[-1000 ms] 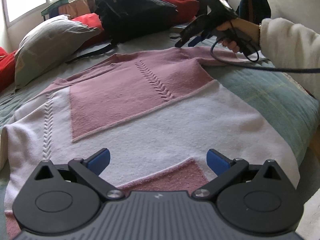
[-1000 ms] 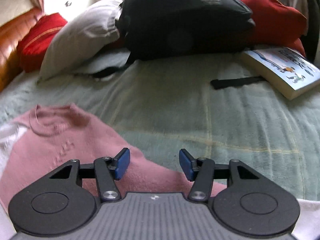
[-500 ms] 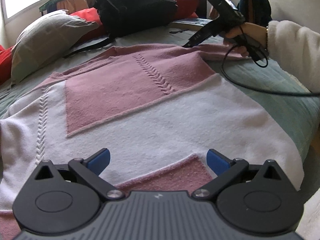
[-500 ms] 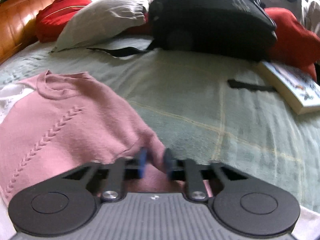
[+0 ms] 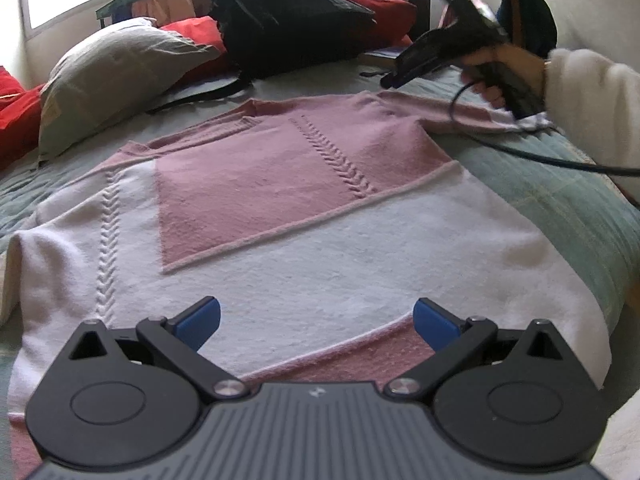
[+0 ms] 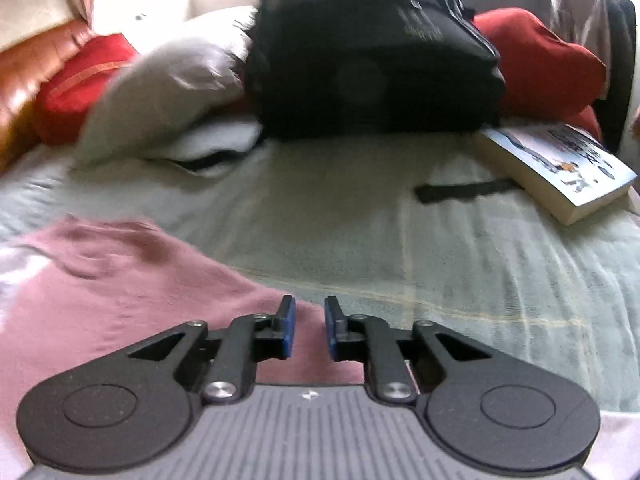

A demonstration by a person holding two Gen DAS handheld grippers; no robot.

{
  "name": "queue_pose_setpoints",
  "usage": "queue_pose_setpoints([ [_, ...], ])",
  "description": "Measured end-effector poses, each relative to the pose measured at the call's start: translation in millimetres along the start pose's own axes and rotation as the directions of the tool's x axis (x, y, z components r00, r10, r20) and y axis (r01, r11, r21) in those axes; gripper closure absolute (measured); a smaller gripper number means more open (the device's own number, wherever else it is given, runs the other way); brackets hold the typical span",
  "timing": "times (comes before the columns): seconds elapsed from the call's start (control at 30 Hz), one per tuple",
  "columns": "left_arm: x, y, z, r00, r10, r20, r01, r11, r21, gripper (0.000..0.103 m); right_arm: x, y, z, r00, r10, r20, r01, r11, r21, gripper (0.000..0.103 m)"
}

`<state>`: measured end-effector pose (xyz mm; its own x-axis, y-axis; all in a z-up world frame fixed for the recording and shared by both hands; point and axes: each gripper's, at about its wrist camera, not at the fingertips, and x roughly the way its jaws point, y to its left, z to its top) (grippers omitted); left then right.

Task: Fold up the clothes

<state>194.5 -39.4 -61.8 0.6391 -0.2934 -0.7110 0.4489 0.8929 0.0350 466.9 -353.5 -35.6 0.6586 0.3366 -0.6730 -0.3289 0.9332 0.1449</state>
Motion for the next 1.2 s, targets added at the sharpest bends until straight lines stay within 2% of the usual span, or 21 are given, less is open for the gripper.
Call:
queue_pose_setpoints([
  [0.03,-1.1,1.4,0.1,1.0,0.005,0.003,-0.005,1.0,0.003,0.001,-12.9,8.1,-2.2,1.0,0.017,0.013,-0.017,1.0,-0.019,0.071],
  [0.1,-3.8,4.5,-0.3,1.0,0.014,0.009,-0.015,1.0,0.011,0.001,-35.7,29.1,-10.9,0.998,0.059,0.026,-0.057,0.996,-0.072,0.053],
  [0.2,-5.5,10.8,-0.2,1.0,0.021,0.016,-0.021,1.0,0.011,0.001,-61.9,76.2,-35.9,0.985,0.173,0.028,-0.164,0.966,-0.198,0.045],
  [0.3,-3.7,18.5,-0.8,1.0,0.018,0.016,-0.018,1.0,-0.007,0.001,-61.8,119.6,-63.9,0.965,0.262,0.003,-0.25,0.923,-0.294,0.04],
  [0.37,0.5,24.2,-3.4,1.0,0.01,0.009,-0.009,0.999,-0.031,0.001,-47.6,138.3,-81.6,0.972,0.232,-0.032,-0.229,0.912,-0.341,0.039],
  [0.43,5.3,30.2,-9.3,1.0,0.012,-0.013,-0.013,0.999,-0.053,0.001,-27.6,144.0,-99.6,0.986,0.145,-0.079,-0.165,0.912,-0.375,0.039],
  [0.5,8.6,36.3,-18.4,0.999,0.025,-0.045,-0.028,0.997,-0.073,0.001,-25.1,130.2,-115.5,0.992,0.108,-0.061,-0.122,0.925,-0.361,0.037],
  [0.63,0.2,46.5,-36.2,0.999,-0.005,-0.034,0.002,0.996,-0.092,0.001,-53.5,94.6,-135.3,0.99,0.139,-0.024,-0.141,0.968,-0.208,0.037],
  [0.67,-0.5,46.8,-36.0,1.0,-0.005,-0.031,0.002,0.996,-0.09,0.001,-59.8,92.8,-139.9,0.992,0.125,-0.021,-0.127,0.971,-0.201,0.031],
  [0.7,-0.5,46.3,-34.2,1.0,-0.002,-0.029,0.0,0.996,-0.086,0.001,-64.1,93.4,-140.1,0.993,0.112,-0.024,-0.114,0.973,-0.199,0.02],
  [0.8,-0.6,45.1,-28.9,1.0,0.006,-0.023,-0.008,0.997,-0.076,0.001,-75.3,95.5,-136.9,0.996,0.078,-0.04,-0.084,0.979,-0.186,0.023],
  [0.9,-0.6,43.8,-23.6,1.0,0.014,-0.017,-0.016,0.998,-0.065,0.001,-89.3,96.9,-109.3,0.993,0.073,0.093,-0.057,0.984,-0.17,0.023],
  [1.0,-0.7,42.6,-18.2,1.0,0.023,-0.011,-0.023,0.998,-0.054,0.001,-72.4,86.4,-81.2,0.987,-0.04,0.158,0.061,0.99,-0.128,0.022],
  [1.07,1.0,42.7,-17.8,1.0,0.023,-0.014,-0.024,0.998,-0.055,0.001,-49.3,67.2,-69.6,0.985,-0.103,0.142,0.111,0.993,-0.05,0.022],
  [1.17,8.1,45.4,-25.3,0.999,0.01,-0.034,-0.013,0.997,-0.078,0.001,-19.9,34.7,-85.2,0.991,-0.132,0.0,0.131,0.983,0.127,0.022],
  [1.2,8.0,46.8,-27.4,0.999,0.003,-0.033,-0.005,0.997,-0.082,0.001,-21.1,28.1,-96.4,0.992,-0.126,0.009,0.123,0.982,0.146,0.022],
])
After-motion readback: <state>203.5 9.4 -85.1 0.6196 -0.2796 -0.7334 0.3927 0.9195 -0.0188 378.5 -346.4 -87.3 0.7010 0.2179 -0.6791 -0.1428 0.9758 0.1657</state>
